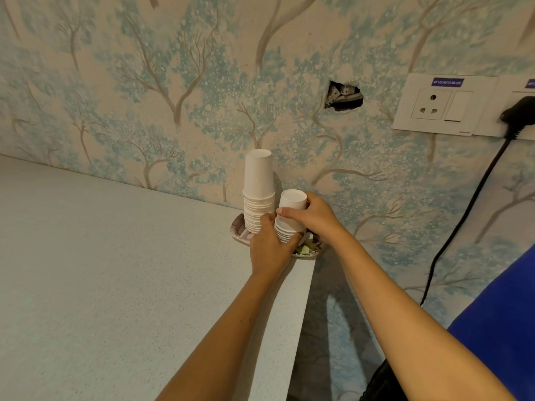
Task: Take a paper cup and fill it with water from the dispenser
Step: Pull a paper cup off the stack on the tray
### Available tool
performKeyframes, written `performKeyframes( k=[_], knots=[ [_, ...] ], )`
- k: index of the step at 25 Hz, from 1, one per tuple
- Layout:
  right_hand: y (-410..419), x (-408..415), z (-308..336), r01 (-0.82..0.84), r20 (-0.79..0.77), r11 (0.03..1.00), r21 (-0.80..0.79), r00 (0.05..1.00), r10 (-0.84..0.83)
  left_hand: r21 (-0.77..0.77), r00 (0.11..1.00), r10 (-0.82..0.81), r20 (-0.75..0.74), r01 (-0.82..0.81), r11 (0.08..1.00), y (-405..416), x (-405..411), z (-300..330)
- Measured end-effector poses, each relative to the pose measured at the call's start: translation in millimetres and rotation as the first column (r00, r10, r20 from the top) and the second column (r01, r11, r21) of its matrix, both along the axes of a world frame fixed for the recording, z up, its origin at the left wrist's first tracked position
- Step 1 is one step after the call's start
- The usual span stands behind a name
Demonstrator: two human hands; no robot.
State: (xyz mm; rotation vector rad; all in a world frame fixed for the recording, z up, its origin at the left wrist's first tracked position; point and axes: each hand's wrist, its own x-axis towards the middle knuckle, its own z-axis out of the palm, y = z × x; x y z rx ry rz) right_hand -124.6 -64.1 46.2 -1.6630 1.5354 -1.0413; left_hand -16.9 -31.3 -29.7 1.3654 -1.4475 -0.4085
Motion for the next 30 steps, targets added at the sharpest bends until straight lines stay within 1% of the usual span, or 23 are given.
performKeyframes(
  k=[3, 7, 8, 12, 16, 18, 21, 25, 26, 28, 29, 30],
  knots=[
    [-3, 1, 5, 0.012, -0.001, 0.999, -0.035, 1.000, -0.012, 0.010, 0.999, -0.007, -0.036, 0.007, 1.000, -2, -1, -3],
    [-4, 3, 7, 0.013, -0.007, 0.999, -0.033, 1.000, -0.014, -0.047, 1.000, -0.004, -0.026, 0.002, 0.999, -2, -1, -3],
    [-4, 3, 9, 0.018, 0.022, 0.999, -0.034, 1.000, -0.017, -0.062, 1.000, -0.003, -0.017, 0.002, 0.998, -1, -1, -3],
    [-10, 1, 36, 0.032, 0.259, 0.998, -0.049, 0.966, -0.018, -0.080, 1.000, 0.003, 0.030, 0.000, 0.997, -3, 0, -5],
    [-10, -1, 61, 0.036, 0.347, 0.997, -0.075, 0.938, -0.008, -0.074, 0.999, 0.004, 0.054, 0.000, 0.997, -4, 0, -7],
    [-8, 0, 61, 0.080, 0.446, 0.994, -0.074, 0.894, -0.039, -0.064, 0.999, -0.004, 0.054, 0.007, 0.998, -4, 0, -8],
    [-1, 4, 52, 0.150, 0.646, 0.987, -0.062, 0.760, -0.075, -0.074, 0.999, -0.018, 0.041, 0.021, 0.997, -1, -1, -6],
    [17, 7, 47, 0.247, 0.852, 0.968, -0.053, 0.516, -0.085, -0.065, 0.996, -0.044, 0.076, 0.050, 0.997, 6, 4, -3],
    [23, 7, 47, 0.246, 0.902, 0.969, -0.035, 0.425, -0.075, -0.080, 0.995, -0.036, 0.094, 0.043, 0.996, 10, 6, -2],
    [38, 6, 48, 0.179, 0.979, 0.984, 0.015, 0.197, -0.051, -0.150, 0.995, 0.010, 0.099, 0.005, 0.989, 25, 6, 0],
    [47, 6, 47, 0.119, 0.995, 0.992, 0.045, 0.088, -0.056, -0.189, 0.998, 0.025, 0.066, -0.013, 0.982, 34, 4, 4],
    [58, 6, 46, 0.049, 0.997, 0.996, 0.073, 0.001, -0.073, -0.214, 1.000, 0.016, 0.003, -0.015, 0.977, 44, 1, 10]
  ],
)
